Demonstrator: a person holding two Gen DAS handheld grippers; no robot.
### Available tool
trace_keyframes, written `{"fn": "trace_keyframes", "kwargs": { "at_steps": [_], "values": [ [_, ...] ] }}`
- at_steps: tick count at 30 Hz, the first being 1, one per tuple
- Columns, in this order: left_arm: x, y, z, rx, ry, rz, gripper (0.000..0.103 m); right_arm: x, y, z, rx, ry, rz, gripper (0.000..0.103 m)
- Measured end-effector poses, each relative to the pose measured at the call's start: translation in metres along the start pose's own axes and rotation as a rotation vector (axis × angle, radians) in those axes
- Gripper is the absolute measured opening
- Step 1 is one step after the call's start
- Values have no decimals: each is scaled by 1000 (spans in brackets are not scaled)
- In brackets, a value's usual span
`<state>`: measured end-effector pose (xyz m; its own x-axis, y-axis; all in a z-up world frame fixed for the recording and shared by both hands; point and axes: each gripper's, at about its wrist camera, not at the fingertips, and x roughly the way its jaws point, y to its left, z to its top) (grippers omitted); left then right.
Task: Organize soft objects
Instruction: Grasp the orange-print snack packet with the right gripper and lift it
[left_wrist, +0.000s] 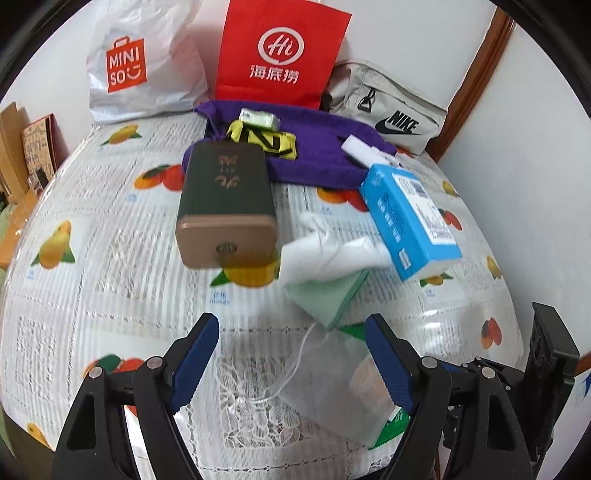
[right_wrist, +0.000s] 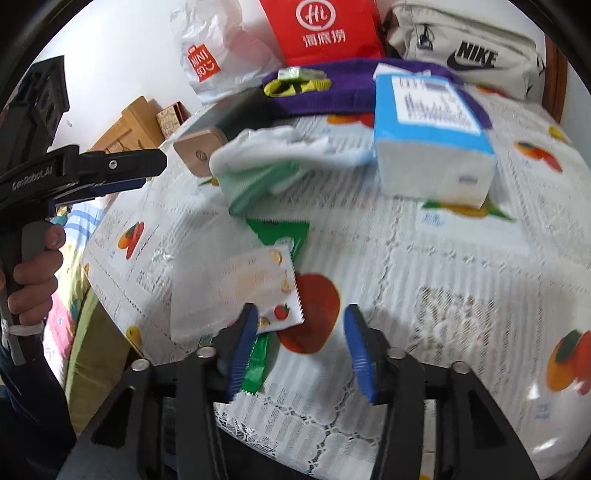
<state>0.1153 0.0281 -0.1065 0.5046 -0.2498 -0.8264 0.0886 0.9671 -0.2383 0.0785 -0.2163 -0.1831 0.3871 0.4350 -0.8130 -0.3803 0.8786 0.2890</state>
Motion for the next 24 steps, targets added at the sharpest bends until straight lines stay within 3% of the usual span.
{"fn": "trace_keyframes", "kwargs": {
  "at_steps": [4, 6, 7, 9, 11, 20, 24],
  "values": [
    [4, 5, -7, -6, 10, -4, 80, 3, 2, -3, -4, -10, 2, 43],
    [8, 8, -10, -12, 18, -8, 80, 4, 1, -2, 8, -15, 6, 33],
    [9, 9, -11, -13, 21, -7, 80, 5, 0, -2, 24, -14, 17, 20],
    [11, 10, -14, -14, 28, -6, 80, 7, -2, -1, 42, -1, 54, 16],
    [13, 12, -18, -14, 35, -10, 80, 7, 1, -1, 29, -12, 38, 6],
    [24, 13, -29, -3, 49, -47, 80, -11, -9, 7, 24, -92, -39, 0],
    [34, 1, -33, 33, 67, -65, 81, -18, -30, 14, 59, -116, -116, 0]
  ]
}}
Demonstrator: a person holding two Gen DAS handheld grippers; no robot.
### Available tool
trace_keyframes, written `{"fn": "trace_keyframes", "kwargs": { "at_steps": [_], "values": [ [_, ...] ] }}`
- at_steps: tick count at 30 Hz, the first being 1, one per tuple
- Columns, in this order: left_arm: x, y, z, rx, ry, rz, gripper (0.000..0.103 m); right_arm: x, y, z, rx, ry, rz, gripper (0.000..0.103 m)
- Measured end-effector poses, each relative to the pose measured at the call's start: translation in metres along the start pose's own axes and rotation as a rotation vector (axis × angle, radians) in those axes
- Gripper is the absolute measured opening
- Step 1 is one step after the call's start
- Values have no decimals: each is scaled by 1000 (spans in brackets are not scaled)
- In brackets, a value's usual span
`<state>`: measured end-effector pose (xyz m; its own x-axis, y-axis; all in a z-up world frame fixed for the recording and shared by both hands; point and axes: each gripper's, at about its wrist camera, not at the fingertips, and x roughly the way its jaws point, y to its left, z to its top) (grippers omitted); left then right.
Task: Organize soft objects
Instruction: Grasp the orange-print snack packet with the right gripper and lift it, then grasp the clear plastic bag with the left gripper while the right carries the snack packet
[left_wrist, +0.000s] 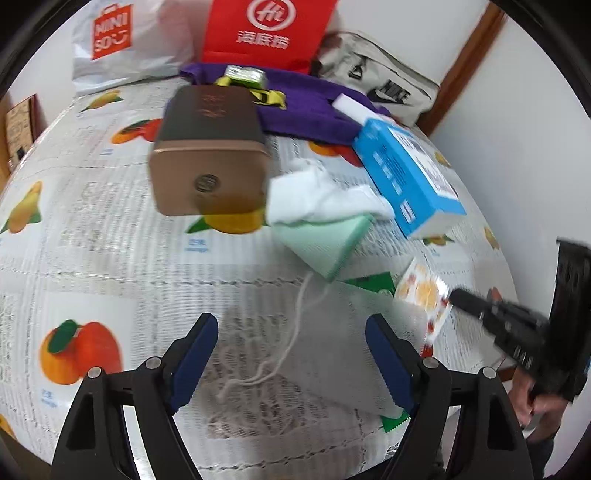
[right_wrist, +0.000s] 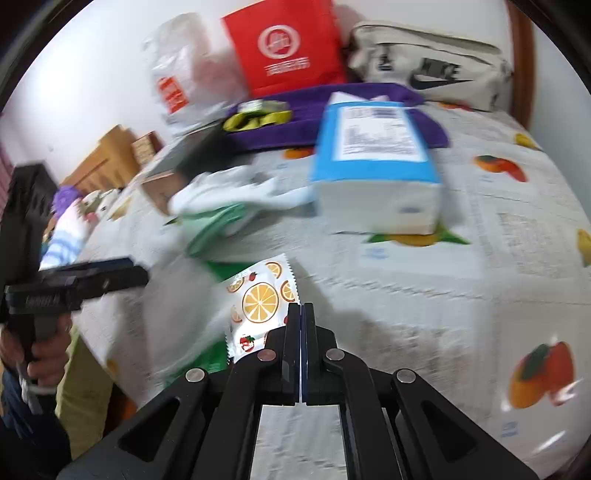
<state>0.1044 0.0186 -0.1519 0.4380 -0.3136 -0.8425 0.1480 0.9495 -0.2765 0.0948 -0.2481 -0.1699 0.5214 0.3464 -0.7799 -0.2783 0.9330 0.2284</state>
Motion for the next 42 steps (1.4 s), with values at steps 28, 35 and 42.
{"fn": "trace_keyframes", "kwargs": {
  "at_steps": [28, 35, 42],
  "values": [
    [30, -50, -23, 314, -45, 107, 103, 31, 10, -4, -180, 1, -138, 63],
    [22, -44, -20, 307, -100, 136, 58, 26, 3, -4, -160, -13, -159, 40],
    [14, -22, -13, 237, -96, 107, 15, 23, 5, -4, -151, -15, -159, 38]
  ]
}}
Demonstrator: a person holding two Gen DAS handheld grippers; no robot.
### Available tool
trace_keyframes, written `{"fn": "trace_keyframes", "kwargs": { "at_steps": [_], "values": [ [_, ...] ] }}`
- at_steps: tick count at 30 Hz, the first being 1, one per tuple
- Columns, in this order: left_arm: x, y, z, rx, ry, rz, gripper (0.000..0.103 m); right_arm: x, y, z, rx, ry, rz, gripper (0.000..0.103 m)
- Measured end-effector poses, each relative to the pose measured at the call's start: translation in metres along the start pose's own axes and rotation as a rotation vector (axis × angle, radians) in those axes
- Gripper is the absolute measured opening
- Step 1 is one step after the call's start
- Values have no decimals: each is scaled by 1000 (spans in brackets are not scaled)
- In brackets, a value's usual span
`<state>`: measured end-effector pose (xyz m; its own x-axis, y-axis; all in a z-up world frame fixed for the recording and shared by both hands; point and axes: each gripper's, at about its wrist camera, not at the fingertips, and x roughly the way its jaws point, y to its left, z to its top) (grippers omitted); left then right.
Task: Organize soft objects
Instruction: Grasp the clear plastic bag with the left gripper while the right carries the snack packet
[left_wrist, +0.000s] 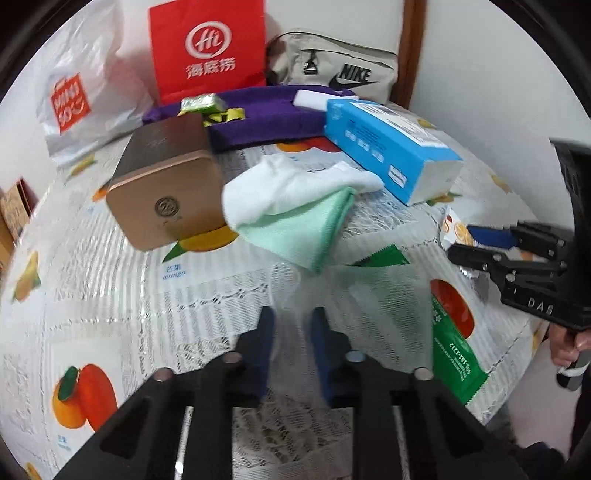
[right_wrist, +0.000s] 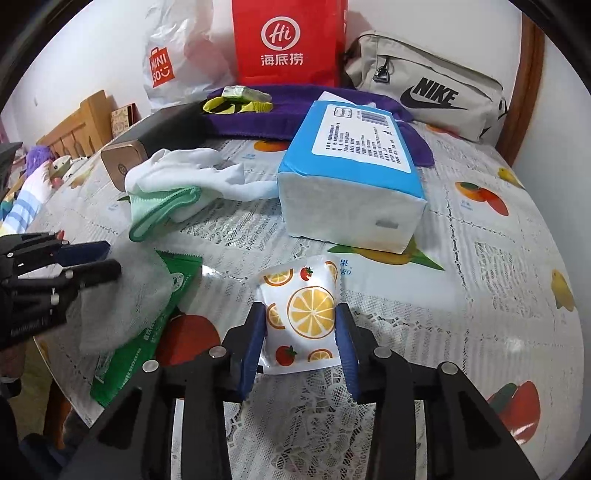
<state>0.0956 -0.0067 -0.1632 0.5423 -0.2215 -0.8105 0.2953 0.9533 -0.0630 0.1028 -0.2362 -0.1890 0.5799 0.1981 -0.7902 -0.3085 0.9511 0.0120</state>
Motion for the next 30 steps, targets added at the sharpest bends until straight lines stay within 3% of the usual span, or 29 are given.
{"fn": "trace_keyframes", "kwargs": {
  "at_steps": [4, 21, 30],
  "values": [
    [-3, 7, -2, -35, 1, -23, 9, -2, 0, 0, 4, -2, 1, 37],
    [-44, 42, 7, -158, -71, -29, 7, -27, -10, 11, 48, -46, 20, 37],
    [-58, 45, 18, -155, -100, -25, 5, -37, -6, 21, 39, -66, 29, 37]
  ]
}}
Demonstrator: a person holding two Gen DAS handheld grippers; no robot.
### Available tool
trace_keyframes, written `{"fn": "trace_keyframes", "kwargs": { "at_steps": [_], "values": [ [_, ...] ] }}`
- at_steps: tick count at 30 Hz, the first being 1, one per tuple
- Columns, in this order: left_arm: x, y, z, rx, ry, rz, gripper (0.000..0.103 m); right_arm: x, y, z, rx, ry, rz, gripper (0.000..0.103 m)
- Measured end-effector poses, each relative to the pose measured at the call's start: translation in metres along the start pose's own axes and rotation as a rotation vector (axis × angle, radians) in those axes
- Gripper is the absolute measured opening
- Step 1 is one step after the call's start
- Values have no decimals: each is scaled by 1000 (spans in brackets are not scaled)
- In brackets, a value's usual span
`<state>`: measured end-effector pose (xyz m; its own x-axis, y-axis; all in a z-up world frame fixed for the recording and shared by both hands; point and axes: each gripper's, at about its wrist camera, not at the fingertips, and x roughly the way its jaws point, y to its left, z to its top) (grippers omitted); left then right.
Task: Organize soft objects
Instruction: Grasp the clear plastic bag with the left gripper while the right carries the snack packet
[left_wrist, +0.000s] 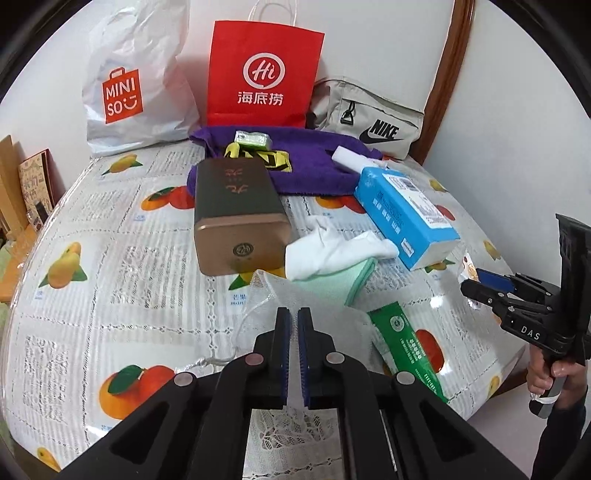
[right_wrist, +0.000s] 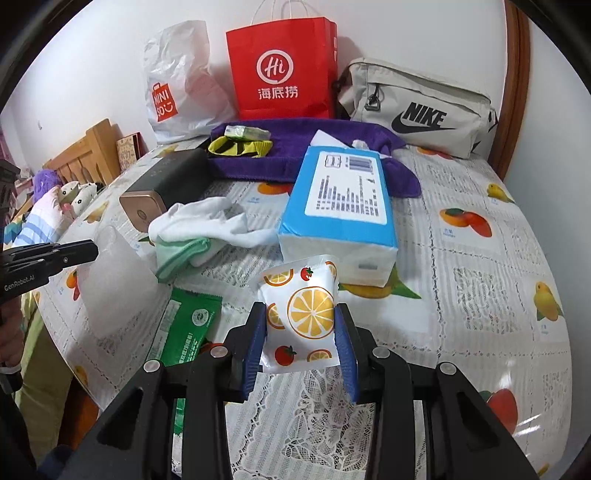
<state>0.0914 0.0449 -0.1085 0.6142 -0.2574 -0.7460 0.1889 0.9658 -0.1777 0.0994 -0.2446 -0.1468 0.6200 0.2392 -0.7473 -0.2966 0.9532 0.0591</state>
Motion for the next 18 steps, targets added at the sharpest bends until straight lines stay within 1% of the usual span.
{"fn": "trace_keyframes", "kwargs": {
  "at_steps": [10, 18],
  "values": [
    [-15, 2, 22, -11, -40, -3, 5, -18, 1, 18, -2, -43, 11, 37],
    [-19, 1, 44, -8, -66, 8, 5, -25, -5, 40, 3, -72, 22, 37]
  ]
}}
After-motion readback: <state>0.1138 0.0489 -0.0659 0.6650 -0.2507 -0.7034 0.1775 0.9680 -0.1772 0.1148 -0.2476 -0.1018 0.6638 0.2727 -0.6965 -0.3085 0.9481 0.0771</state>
